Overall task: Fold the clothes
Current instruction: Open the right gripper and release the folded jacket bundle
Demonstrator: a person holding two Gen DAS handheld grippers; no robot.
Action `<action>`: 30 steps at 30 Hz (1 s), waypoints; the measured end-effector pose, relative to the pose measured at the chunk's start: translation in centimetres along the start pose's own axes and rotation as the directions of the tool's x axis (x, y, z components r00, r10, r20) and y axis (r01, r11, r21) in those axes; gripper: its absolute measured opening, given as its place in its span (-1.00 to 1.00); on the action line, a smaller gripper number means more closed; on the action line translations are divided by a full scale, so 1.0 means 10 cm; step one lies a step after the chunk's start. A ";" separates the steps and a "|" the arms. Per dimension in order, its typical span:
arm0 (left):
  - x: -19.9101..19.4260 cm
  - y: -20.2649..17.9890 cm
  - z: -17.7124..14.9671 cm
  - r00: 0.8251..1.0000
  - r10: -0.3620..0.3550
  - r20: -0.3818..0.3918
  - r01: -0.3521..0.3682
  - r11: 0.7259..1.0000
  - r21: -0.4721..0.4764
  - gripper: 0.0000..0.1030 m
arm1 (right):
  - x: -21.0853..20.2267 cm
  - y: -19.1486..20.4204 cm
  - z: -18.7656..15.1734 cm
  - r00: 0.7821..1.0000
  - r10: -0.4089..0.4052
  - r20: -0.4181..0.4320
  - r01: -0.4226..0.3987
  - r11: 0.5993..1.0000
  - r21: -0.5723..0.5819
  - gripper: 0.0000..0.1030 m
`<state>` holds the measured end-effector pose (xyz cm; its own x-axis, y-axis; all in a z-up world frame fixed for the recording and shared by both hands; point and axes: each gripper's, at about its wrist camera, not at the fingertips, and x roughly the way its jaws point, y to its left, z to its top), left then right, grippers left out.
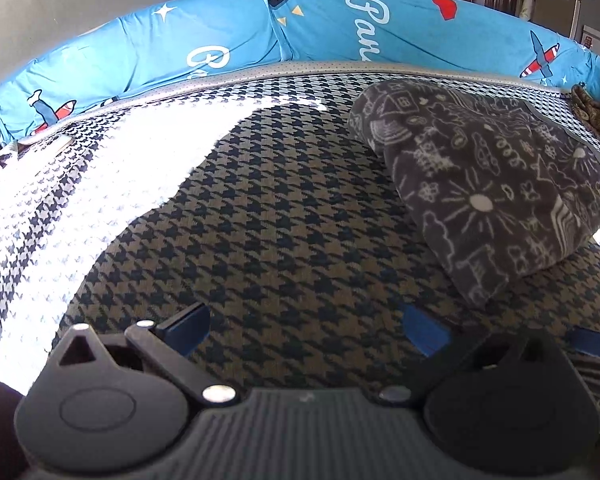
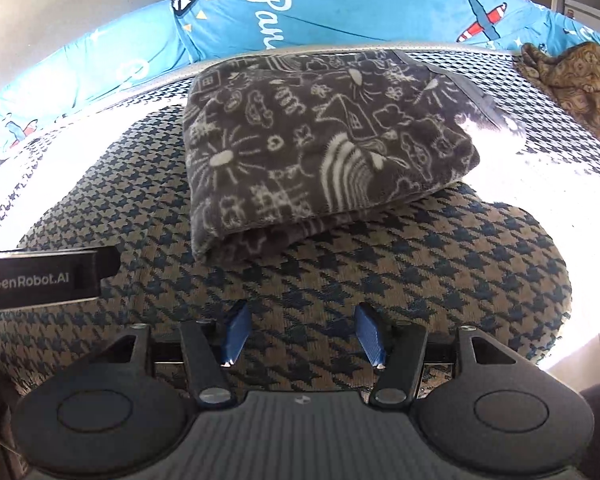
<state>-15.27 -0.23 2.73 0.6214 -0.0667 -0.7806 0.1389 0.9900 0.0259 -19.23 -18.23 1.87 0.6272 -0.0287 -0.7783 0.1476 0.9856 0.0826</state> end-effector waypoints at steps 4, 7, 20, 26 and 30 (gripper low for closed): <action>-0.02 -0.02 -0.01 1.000 -0.012 -0.001 0.012 1.000 -0.004 1.00 | 0.00 -0.12 0.05 0.999 -0.022 -0.044 0.025 0.998 0.064 0.24; -0.03 -0.03 -0.01 1.000 -0.020 -0.001 0.020 1.000 -0.007 1.00 | -0.01 -0.21 0.08 0.998 -0.020 -0.067 0.027 0.993 0.111 0.25; -0.06 -0.20 0.03 0.999 -0.045 -0.017 0.045 0.999 -0.003 1.00 | -0.11 -0.33 0.18 0.997 -0.006 -0.070 0.017 0.987 0.158 0.28; -0.07 -0.25 0.09 0.998 -0.059 -0.022 0.058 0.998 -0.019 1.00 | -0.13 -0.38 0.21 0.997 -0.018 -0.069 0.030 0.985 0.168 0.29; -0.09 -0.27 0.11 0.998 -0.066 -0.023 0.066 0.997 -0.030 1.00 | -0.14 -0.42 0.21 0.997 -0.023 -0.077 0.036 0.983 0.180 0.29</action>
<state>-15.30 -3.02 4.05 0.5931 -0.1293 -0.7947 0.1560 0.9868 -0.0441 -19.06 -22.68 3.93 0.5633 -0.0381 -0.8253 0.3056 0.9377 0.1653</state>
